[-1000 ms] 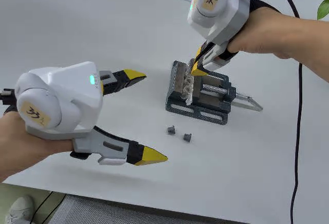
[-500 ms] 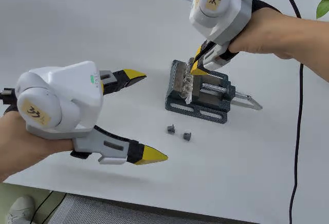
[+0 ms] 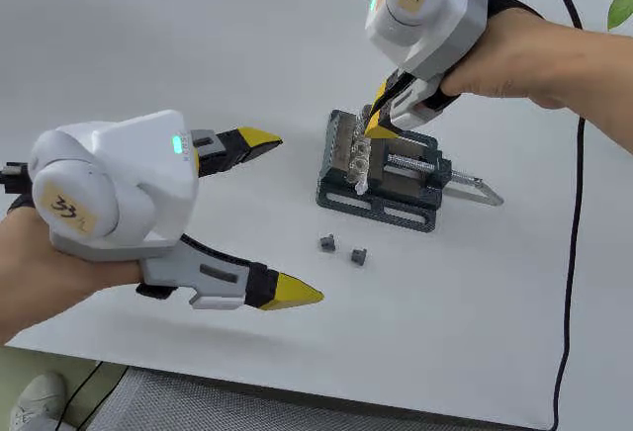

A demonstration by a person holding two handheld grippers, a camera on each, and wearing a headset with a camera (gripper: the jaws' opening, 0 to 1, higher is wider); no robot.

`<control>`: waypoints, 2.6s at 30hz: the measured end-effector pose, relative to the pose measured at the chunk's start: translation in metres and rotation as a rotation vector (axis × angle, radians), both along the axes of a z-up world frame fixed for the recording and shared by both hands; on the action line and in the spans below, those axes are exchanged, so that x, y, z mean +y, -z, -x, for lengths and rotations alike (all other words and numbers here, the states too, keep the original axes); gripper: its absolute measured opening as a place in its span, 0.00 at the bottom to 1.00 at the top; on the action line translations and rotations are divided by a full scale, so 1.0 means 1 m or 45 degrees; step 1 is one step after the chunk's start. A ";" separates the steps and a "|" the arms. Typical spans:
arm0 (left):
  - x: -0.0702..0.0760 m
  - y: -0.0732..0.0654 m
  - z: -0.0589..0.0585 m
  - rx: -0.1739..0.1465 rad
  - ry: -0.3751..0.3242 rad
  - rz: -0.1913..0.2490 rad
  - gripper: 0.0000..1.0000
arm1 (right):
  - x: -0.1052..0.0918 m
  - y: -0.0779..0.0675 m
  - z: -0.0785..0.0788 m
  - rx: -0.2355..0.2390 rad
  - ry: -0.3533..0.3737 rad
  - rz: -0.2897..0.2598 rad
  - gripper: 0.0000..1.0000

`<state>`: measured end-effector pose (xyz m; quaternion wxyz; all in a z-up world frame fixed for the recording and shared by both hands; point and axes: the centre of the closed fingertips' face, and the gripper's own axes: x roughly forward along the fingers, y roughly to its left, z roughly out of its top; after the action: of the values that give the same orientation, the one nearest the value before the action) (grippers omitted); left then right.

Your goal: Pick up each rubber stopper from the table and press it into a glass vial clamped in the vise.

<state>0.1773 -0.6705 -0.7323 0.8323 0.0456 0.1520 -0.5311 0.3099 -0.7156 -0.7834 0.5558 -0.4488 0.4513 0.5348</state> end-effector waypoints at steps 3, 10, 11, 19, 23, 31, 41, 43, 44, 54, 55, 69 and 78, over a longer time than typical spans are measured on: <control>-0.001 0.000 0.000 0.002 0.000 -0.001 0.90 | 0.000 -0.003 -0.002 -0.006 0.005 -0.014 0.08; -0.002 -0.001 0.000 0.000 0.006 -0.003 0.90 | -0.001 -0.005 -0.002 -0.008 0.011 -0.029 0.06; -0.003 -0.001 0.000 0.001 0.006 -0.002 0.90 | 0.000 -0.005 -0.003 -0.008 0.011 -0.030 0.06; -0.003 0.000 0.001 0.010 0.005 -0.001 0.90 | 0.001 -0.004 0.000 0.003 0.013 -0.036 0.03; -0.001 0.001 0.001 0.011 0.002 0.000 0.90 | 0.001 -0.001 0.000 0.005 0.011 -0.034 0.04; -0.001 0.002 0.001 0.017 0.003 0.005 0.90 | 0.001 -0.001 -0.001 0.004 0.018 -0.035 0.02; -0.003 0.001 0.000 0.017 0.007 0.009 0.90 | 0.005 0.001 -0.003 0.010 0.018 -0.037 0.02; -0.003 0.001 0.000 0.017 0.008 0.009 0.90 | 0.000 0.002 -0.001 0.010 -0.007 0.000 0.02; -0.002 0.001 0.000 0.017 0.007 0.008 0.90 | 0.002 0.001 0.000 0.010 -0.007 -0.013 0.02; -0.004 0.001 0.001 0.022 0.010 0.012 0.89 | 0.002 0.001 -0.001 0.009 -0.012 -0.003 0.02; -0.004 0.001 0.001 0.020 0.011 0.011 0.89 | 0.003 0.001 -0.001 0.009 -0.013 -0.001 0.02; -0.004 0.001 -0.001 0.023 0.005 0.023 0.89 | 0.003 0.001 -0.002 0.012 -0.030 0.035 0.02; -0.004 0.002 -0.001 0.023 0.004 0.024 0.89 | 0.003 0.002 -0.003 0.023 -0.033 0.050 0.02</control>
<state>0.1781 -0.6750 -0.7338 0.8304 0.0331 0.1544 -0.5344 0.3132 -0.7125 -0.7859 0.5358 -0.4606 0.4609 0.5370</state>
